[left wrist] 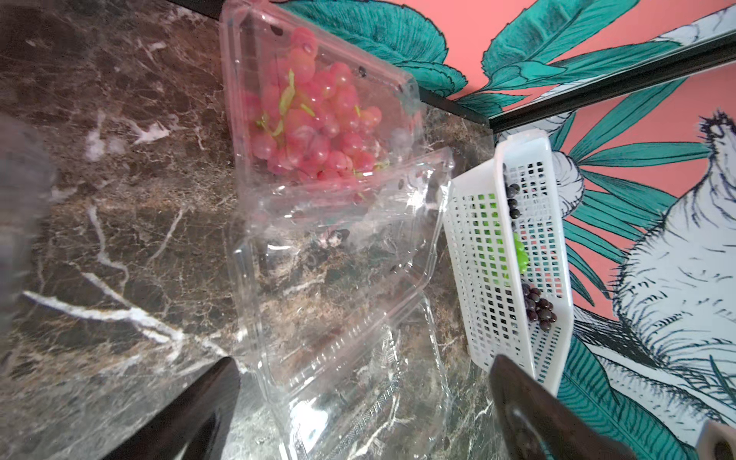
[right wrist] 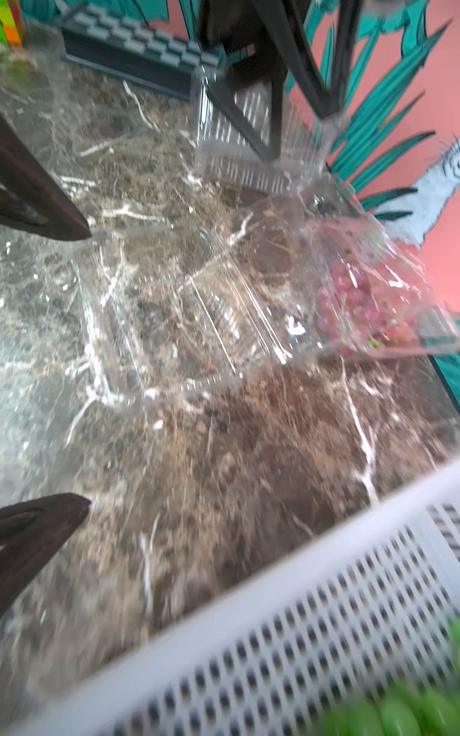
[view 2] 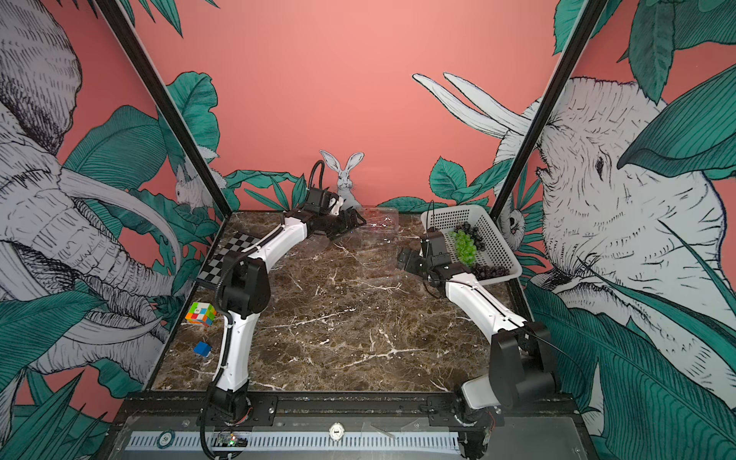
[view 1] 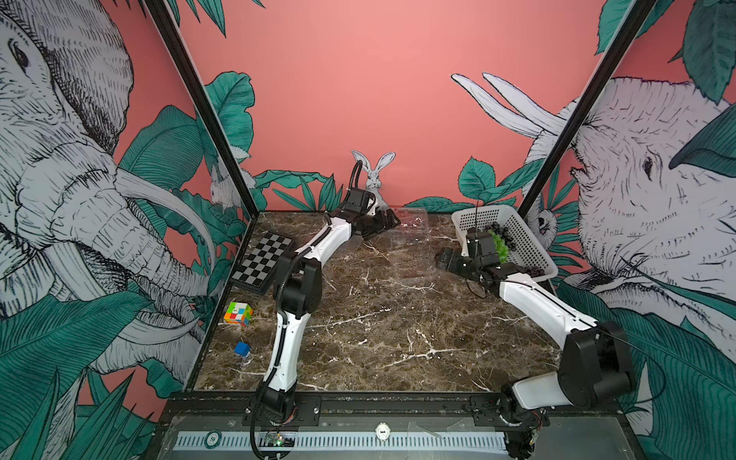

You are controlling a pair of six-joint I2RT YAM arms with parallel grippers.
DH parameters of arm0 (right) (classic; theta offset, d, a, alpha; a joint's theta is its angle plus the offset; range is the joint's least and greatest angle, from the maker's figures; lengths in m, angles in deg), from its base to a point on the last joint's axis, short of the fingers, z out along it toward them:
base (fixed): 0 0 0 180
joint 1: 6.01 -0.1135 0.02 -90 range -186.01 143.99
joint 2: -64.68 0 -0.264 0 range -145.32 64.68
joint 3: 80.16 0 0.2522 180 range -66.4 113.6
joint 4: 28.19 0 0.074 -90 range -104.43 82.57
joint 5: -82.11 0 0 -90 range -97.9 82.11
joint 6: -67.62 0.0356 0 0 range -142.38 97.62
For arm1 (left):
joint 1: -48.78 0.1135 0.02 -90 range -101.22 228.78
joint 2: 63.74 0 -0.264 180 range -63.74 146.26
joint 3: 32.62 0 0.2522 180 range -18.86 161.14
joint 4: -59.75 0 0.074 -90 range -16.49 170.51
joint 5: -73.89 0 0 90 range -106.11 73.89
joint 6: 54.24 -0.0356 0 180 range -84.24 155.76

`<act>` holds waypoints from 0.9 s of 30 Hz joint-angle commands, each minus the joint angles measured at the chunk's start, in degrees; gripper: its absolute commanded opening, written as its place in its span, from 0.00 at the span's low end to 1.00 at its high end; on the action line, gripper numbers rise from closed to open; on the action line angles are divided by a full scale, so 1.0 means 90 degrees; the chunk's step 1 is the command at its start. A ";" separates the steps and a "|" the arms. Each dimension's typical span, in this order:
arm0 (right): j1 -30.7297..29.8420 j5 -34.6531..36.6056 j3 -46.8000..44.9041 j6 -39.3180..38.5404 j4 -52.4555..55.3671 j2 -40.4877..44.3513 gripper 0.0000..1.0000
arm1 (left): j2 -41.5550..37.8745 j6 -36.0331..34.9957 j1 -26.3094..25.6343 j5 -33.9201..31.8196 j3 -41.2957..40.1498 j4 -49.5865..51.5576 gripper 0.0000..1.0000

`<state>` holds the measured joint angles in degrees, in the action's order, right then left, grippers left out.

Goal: Pack grapes into containers
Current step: Move the packing box to the center of the board, then adjust the grape in the basket.

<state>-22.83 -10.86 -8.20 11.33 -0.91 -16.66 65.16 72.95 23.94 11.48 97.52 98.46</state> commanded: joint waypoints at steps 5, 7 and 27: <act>0.0541 0.0975 0.0302 -0.0927 0.0855 0.0285 0.99 | -0.1296 -0.0479 -0.0141 -0.0312 -0.0665 0.0080 0.99; 0.0733 0.1068 0.0326 -0.1014 0.0926 0.0293 0.99 | -0.1530 -0.0590 -0.0229 -0.0405 -0.0869 0.0059 0.99; 0.2764 0.0331 0.2829 -0.1188 0.1651 -0.2682 0.99 | -0.1563 -0.0361 -0.1947 -0.0327 -0.1552 -0.0892 0.99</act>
<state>0.97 -4.65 13.17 0.71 11.66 -37.82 51.04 69.17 5.62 8.34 83.53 91.14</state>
